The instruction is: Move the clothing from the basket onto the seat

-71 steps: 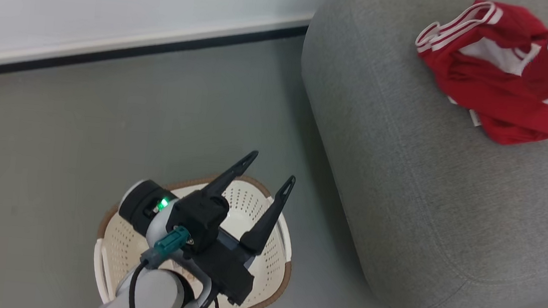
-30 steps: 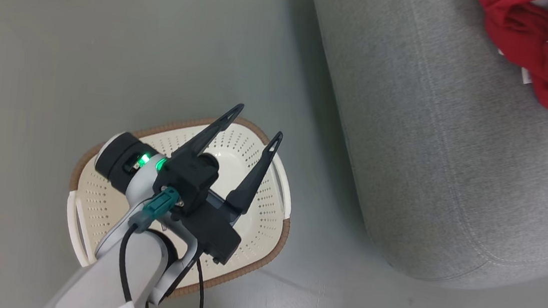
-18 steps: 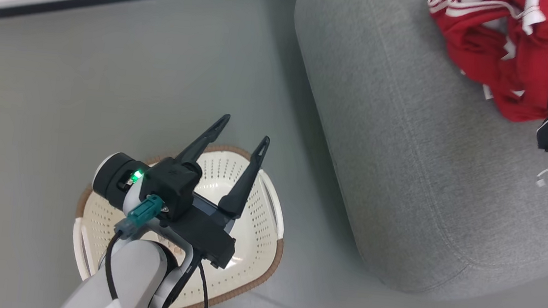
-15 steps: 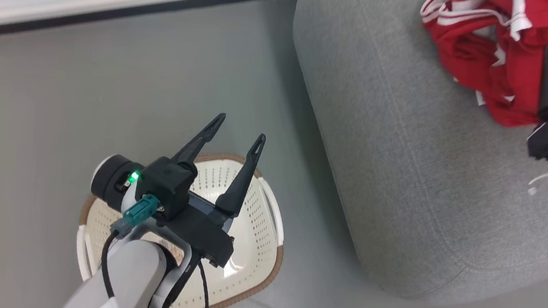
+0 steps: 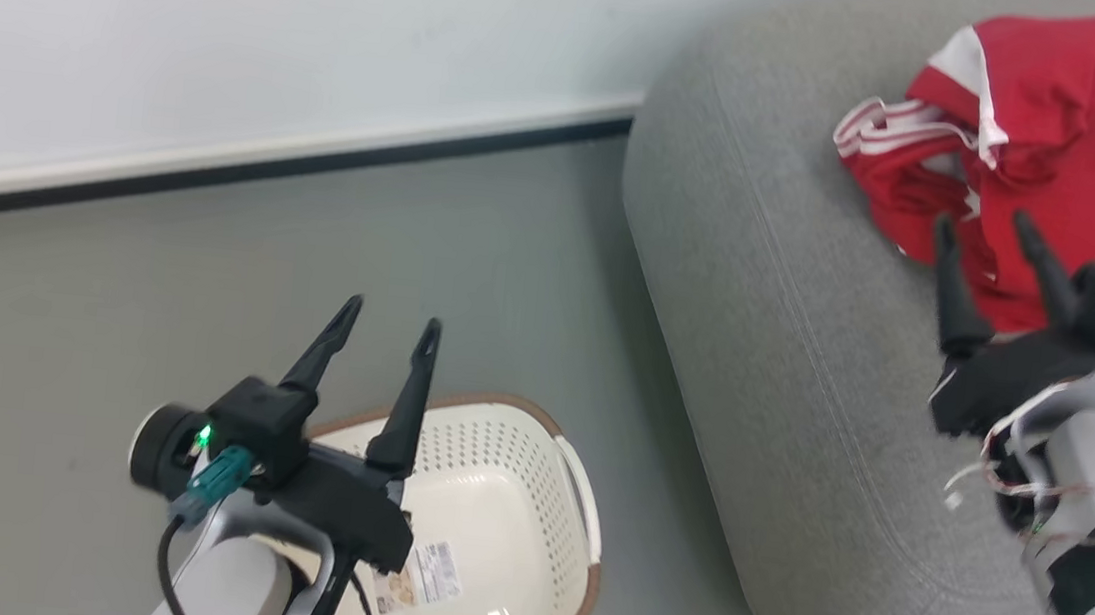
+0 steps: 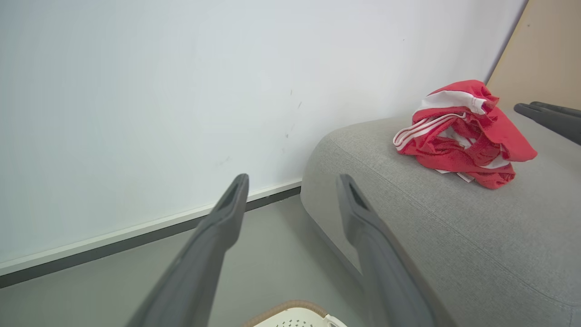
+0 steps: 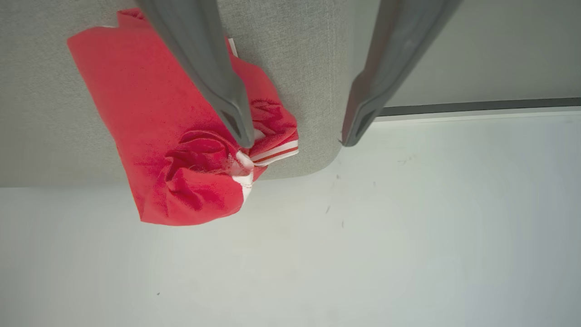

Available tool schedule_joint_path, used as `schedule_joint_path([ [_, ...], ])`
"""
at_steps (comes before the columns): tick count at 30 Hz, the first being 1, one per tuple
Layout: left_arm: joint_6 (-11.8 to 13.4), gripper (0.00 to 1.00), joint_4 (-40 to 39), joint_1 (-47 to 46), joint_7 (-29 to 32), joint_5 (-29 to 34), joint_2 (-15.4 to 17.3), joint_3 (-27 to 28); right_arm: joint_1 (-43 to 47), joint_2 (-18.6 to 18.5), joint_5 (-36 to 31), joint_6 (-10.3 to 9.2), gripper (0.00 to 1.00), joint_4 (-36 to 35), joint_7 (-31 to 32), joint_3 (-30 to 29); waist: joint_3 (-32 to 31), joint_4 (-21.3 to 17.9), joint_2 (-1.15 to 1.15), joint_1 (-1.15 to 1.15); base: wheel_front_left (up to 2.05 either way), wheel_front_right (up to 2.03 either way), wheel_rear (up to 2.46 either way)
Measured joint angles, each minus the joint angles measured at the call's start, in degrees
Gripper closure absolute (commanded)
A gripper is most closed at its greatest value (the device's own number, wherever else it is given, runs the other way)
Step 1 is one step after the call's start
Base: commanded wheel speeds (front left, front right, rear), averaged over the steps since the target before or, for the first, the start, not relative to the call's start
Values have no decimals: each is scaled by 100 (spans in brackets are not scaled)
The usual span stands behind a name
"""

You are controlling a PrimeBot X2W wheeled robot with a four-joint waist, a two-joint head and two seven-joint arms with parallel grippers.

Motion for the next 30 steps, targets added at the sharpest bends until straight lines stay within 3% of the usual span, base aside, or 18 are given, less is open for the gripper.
schedule_joint_path([
  [7,100,0,104,510,-170,-126,158,315,730,140,2,-111,0,-520,0,-30,-474,304,0,0,0,0,0],
  [22,243,0,-141,1809,-330,-211,424,870,2572,261,-107,-813,0,-2101,-1,-154,-1407,935,0,1,0,0,0],
  [30,249,0,-377,2311,-399,-248,452,1161,3359,336,-203,-987,0,-2871,-1,-199,-1649,1172,1,1,0,0,0],
])
